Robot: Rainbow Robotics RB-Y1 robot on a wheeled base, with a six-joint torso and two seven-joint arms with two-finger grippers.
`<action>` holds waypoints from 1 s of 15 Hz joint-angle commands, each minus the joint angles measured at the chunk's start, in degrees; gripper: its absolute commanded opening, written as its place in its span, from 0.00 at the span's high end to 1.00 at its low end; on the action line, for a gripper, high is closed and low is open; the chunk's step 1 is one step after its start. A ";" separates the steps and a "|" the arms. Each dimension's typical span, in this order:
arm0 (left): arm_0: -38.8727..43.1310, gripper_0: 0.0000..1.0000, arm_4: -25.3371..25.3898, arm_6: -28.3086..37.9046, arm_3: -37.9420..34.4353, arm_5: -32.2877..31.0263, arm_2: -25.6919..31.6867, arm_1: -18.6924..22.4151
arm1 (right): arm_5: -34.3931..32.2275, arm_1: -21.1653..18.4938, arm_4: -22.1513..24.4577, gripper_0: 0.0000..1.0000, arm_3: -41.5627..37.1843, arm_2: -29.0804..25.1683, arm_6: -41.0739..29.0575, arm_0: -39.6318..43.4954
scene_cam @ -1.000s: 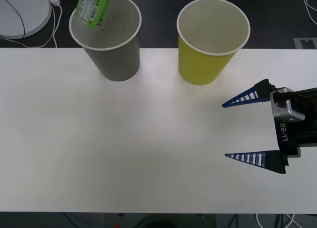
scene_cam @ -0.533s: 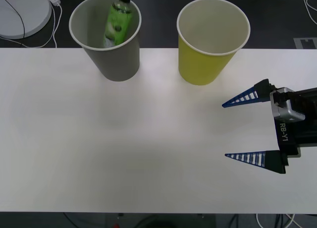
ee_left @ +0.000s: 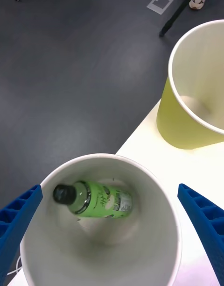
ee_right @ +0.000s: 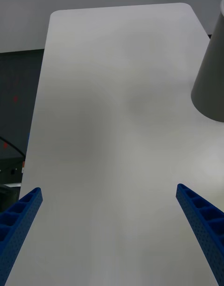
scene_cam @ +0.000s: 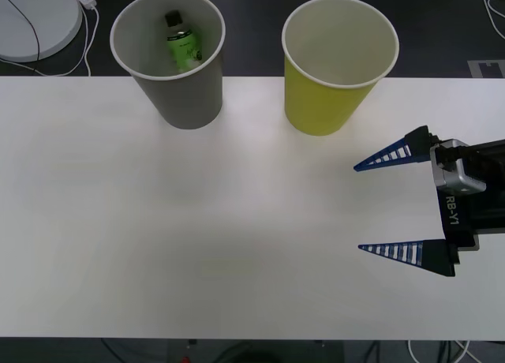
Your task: Put the can into the green bin and the plastic bottle into the gray bin
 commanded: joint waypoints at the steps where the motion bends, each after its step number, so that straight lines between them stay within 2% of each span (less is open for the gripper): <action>1: 0.01 0.00 -0.09 -0.01 -0.02 0.00 0.00 0.01 | 0.00 0.00 0.00 0.00 0.00 0.00 0.00 0.00; 6: 0.54 0.00 0.97 -0.71 -0.63 -0.09 0.00 1.16 | 0.00 0.00 0.00 0.00 0.00 0.00 0.00 0.00; 11: 6.95 0.00 1.23 3.69 -12.23 0.44 0.09 6.34 | 0.00 0.00 0.00 0.00 0.00 0.00 0.00 0.00; 15: 10.82 0.00 3.43 4.04 -18.47 0.44 1.14 11.26 | 0.00 0.00 0.00 0.00 0.00 0.00 0.00 0.00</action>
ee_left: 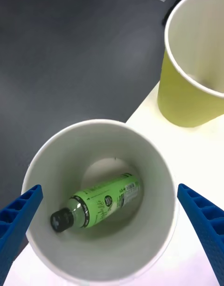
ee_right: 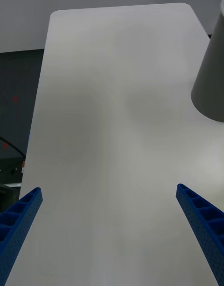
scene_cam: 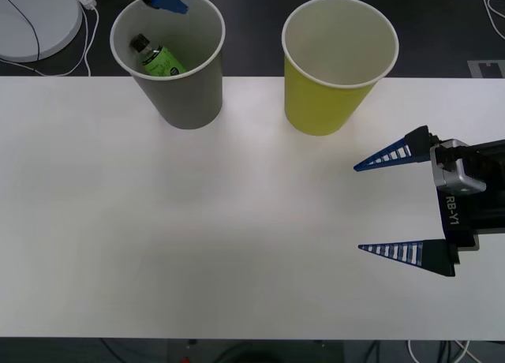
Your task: Put the can into the green bin and the plastic bottle into the gray bin
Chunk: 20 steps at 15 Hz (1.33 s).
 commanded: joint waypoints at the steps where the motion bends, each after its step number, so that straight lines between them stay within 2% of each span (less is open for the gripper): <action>1: 3.25 0.00 1.68 0.02 -4.12 0.01 1.94 2.98 | 0.00 0.00 0.00 0.00 0.00 0.00 0.00 0.00; 5: 12.83 0.00 3.26 0.02 -11.94 0.62 9.14 5.61 | 0.00 0.00 0.00 0.00 0.00 0.00 0.00 0.00; 9: 20.13 0.00 5.28 0.02 -18.18 4.75 11.25 9.57 | 0.00 0.00 0.00 0.00 0.00 0.00 0.00 0.00; 12: 27.60 0.00 7.04 -0.77 -22.49 8.00 15.12 10.36 | 0.00 0.00 0.00 0.00 0.00 0.00 0.00 0.00; 15: 34.81 0.00 8.97 -3.84 -26.44 9.32 19.43 10.36 | 0.00 0.00 0.00 0.00 0.00 0.00 0.00 0.00; 20: 44.83 0.00 18.64 -14.48 -28.11 10.29 26.11 10.54 | 0.00 0.00 0.00 0.00 0.00 0.00 0.00 0.00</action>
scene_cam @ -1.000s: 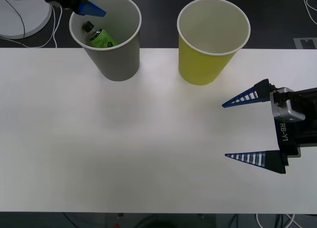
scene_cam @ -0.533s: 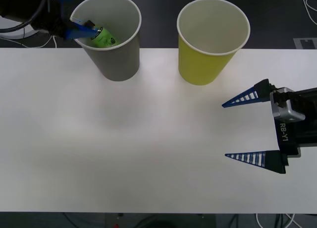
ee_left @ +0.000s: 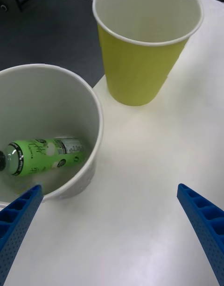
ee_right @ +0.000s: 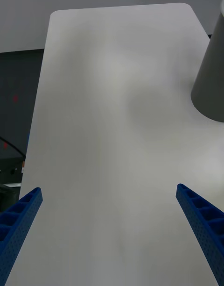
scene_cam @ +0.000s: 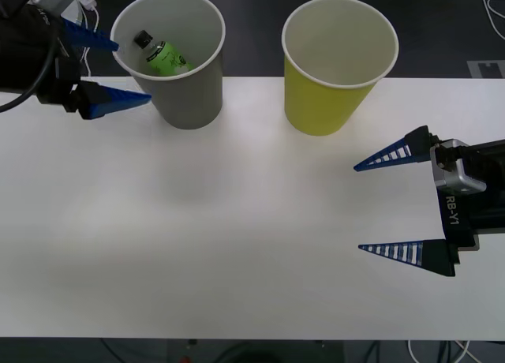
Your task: Put the can into the green bin and the plastic bottle into the gray bin
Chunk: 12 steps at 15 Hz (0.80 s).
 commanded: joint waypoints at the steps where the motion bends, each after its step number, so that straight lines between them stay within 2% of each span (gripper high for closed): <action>1: 3.83 0.00 4.26 -6.44 -0.27 0.01 2.31 0.23 | 0.00 0.00 0.00 0.00 0.00 0.00 0.00 0.00; 5: 11.39 0.00 11.56 -17.69 -0.62 0.01 6.61 1.20 | 0.00 0.00 0.00 0.00 0.00 0.00 0.00 0.00; 9: 18.86 0.00 16.39 -28.33 -0.98 -0.43 10.92 2.17 | 0.00 0.00 0.00 0.00 0.00 0.00 0.00 0.00; 12: 21.41 0.00 18.85 -33.69 -0.80 -5.62 14.96 2.08 | 0.00 0.00 0.00 0.00 0.00 0.00 0.00 0.00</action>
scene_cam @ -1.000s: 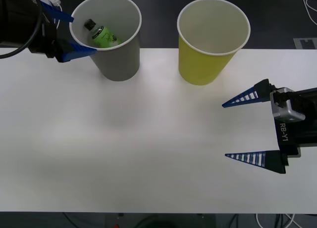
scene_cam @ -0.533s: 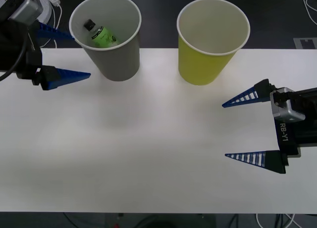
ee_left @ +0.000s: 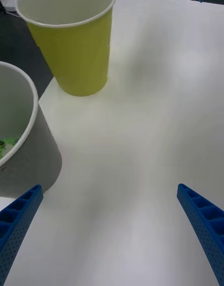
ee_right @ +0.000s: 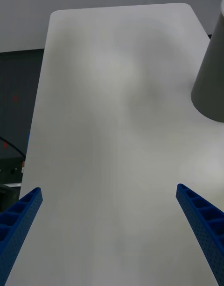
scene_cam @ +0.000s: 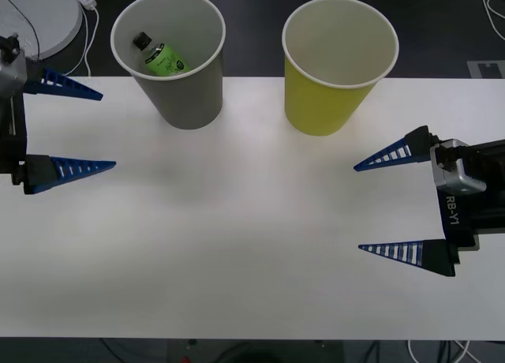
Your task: Put the can into the green bin and the plastic bottle into the gray bin
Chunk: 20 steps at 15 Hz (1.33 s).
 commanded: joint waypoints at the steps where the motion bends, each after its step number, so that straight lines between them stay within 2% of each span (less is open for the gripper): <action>1: 1.50 0.00 2.28 -2.95 0.37 -5.48 3.38 -0.07 | 0.00 0.00 0.00 0.00 0.00 0.00 0.00 0.00; 4: 3.61 0.00 5.27 -6.20 0.55 -9.17 5.40 -0.07 | 0.00 0.00 0.00 0.00 0.00 0.00 0.00 0.00; 6: 5.80 0.00 7.65 -9.10 1.34 -9.26 6.11 -0.07 | 0.00 0.00 0.00 0.00 0.00 0.00 0.00 0.00; 11: 7.30 0.00 12.13 -18.77 8.11 -12.51 6.02 0.02 | 0.00 0.00 0.00 0.00 0.00 0.00 0.00 0.00; 20: 7.91 0.00 12.30 -19.39 8.37 -12.42 6.11 -0.07 | 0.00 0.00 0.00 0.00 0.00 0.00 0.00 0.00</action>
